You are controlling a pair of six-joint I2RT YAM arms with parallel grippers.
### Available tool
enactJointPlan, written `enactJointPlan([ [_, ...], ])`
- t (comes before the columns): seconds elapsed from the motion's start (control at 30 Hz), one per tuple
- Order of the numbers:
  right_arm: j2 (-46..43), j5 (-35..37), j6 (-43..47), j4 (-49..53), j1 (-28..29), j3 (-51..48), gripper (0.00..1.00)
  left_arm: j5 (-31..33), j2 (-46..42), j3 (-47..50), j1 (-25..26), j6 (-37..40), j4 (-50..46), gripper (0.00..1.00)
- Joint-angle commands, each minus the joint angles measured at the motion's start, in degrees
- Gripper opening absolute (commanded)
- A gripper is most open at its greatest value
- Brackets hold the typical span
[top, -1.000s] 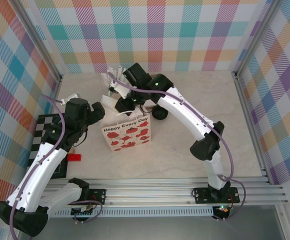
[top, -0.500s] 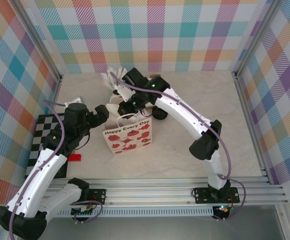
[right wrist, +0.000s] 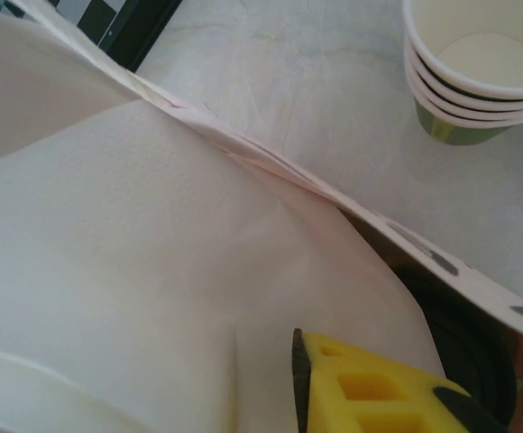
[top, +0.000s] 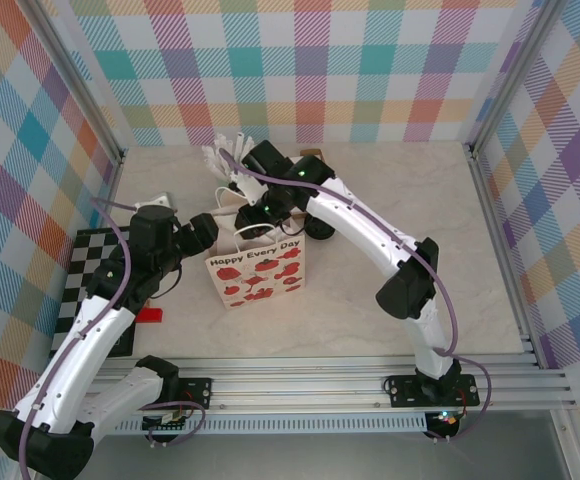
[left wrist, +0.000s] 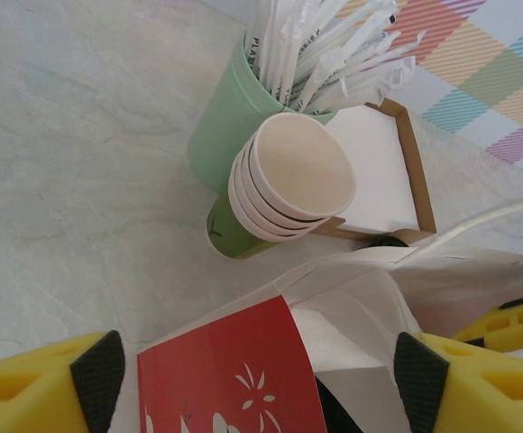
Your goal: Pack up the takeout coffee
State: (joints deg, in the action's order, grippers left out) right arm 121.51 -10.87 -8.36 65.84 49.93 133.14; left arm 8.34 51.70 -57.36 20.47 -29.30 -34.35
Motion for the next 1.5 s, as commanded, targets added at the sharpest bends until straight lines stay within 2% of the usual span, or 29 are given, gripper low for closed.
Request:
enactJointPlan([
  [0.0, -5.0, 1.2, 0.0, -2.2, 0.4, -3.0, 0.31, -1.1, 0.1, -1.3, -0.6, 1.4, -0.3, 0.75],
  [0.17, -6.7, -0.6, 1.0, -8.5, 1.4, -11.2, 0.39, -0.8, 0.4, -1.4, -0.6, 1.5, -0.5, 0.68],
  [0.3, -6.8, 8.3, -3.5, -12.7, 1.8, -15.5, 0.38, -1.4, 0.6, -1.5, -0.6, 1.5, -0.6, 0.64],
  [0.37, -8.4, 10.2, -4.3, -15.5, 1.9, -18.0, 0.40, -1.5, 0.8, -1.7, -0.6, 1.5, -1.1, 0.64],
  [0.6, -12.0, 8.0, -1.0, -14.7, 1.8, -15.6, 0.46, -1.8, 1.6, -2.4, -0.6, 1.9, -1.5, 0.63],
  [0.73, -15.6, 9.6, -1.9, -19.1, 1.9, -20.9, 0.48, -2.0, 2.0, -2.8, -0.6, 1.8, -1.8, 0.61],
  [0.97, -12.1, 9.6, -0.9, -16.8, 1.8, -19.4, 0.26, -4.1, 2.4, -3.4, -0.6, 2.8, -2.6, 0.44],
  [1.1, -10.4, 6.7, 0.6, -14.6, 1.9, -17.6, 0.20, -5.0, 3.1, -3.7, -0.6, 3.0, -2.7, 0.32],
  [1.2, -11.6, 2.9, 1.3, -14.9, 1.9, -17.6, 0.18, -4.6, 3.8, -4.2, -0.6, 2.3, -2.9, 0.25],
  [1.27, -13.1, 2.4, 1.3, -15.3, 2.0, -17.8, 0.18, -4.8, 4.4, -4.6, -0.6, 1.4, -3.0, 0.14],
  [1.4, -16.1, 1.2, 4.8, -17.4, 1.9, -20.2, 0.20, -4.8, 5.5, -5.4, -0.6, -0.5, -3.2, 0.00],
  [1.47, -17.9, 1.6, 8.1, -19.7, 1.9, -23.3, 0.23, -3.9, 6.3, -6.2, -0.6, -1.4, -4.3, 0.00],
])
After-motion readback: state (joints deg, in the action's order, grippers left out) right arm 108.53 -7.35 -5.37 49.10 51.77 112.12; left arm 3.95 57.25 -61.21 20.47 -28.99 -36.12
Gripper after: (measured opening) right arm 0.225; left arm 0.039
